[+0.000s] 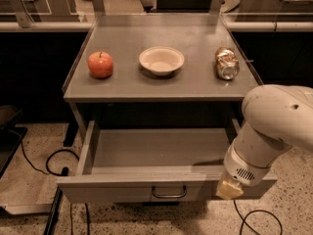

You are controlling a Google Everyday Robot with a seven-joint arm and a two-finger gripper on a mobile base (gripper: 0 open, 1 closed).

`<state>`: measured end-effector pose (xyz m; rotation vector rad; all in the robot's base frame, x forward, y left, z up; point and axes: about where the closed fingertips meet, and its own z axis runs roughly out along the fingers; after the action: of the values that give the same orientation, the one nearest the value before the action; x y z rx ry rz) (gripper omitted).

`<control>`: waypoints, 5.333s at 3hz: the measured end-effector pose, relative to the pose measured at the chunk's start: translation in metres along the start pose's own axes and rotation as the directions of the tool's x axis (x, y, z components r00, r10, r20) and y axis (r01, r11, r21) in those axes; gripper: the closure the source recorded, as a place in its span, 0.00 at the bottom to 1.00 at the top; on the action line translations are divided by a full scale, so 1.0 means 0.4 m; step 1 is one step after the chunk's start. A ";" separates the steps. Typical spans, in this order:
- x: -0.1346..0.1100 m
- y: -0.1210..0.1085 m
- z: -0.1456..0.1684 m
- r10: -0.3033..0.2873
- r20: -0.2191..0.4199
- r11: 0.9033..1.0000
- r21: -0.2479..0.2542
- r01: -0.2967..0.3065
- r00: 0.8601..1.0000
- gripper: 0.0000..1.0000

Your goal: Close top drawer

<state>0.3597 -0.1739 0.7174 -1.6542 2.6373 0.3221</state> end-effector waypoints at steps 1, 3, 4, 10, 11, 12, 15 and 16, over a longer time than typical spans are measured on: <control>0.006 -0.021 0.057 0.019 -0.022 1.000 -0.005 -0.019 1.000 1.00; -0.001 -0.074 0.098 0.010 -0.064 0.999 0.048 -0.007 0.998 1.00; -0.019 -0.168 0.091 -0.018 -0.061 0.995 0.094 0.024 0.998 1.00; -0.049 -0.260 0.077 0.027 -0.041 0.986 0.163 -0.020 0.999 0.36; -0.049 -0.260 0.077 0.027 -0.041 0.986 0.163 -0.020 0.999 0.12; -0.049 -0.260 0.077 0.027 -0.041 0.986 0.163 -0.020 0.999 0.00; -0.049 -0.260 0.077 0.027 -0.041 0.986 0.163 -0.020 0.999 0.41; -0.061 -0.273 0.077 0.037 -0.054 0.982 0.184 -0.027 0.998 0.64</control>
Offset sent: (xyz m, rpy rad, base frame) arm 0.0185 -0.0070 -0.0540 -0.0776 -0.0032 -0.0388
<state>0.4647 -0.1927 0.6717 -1.5884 2.6432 0.0299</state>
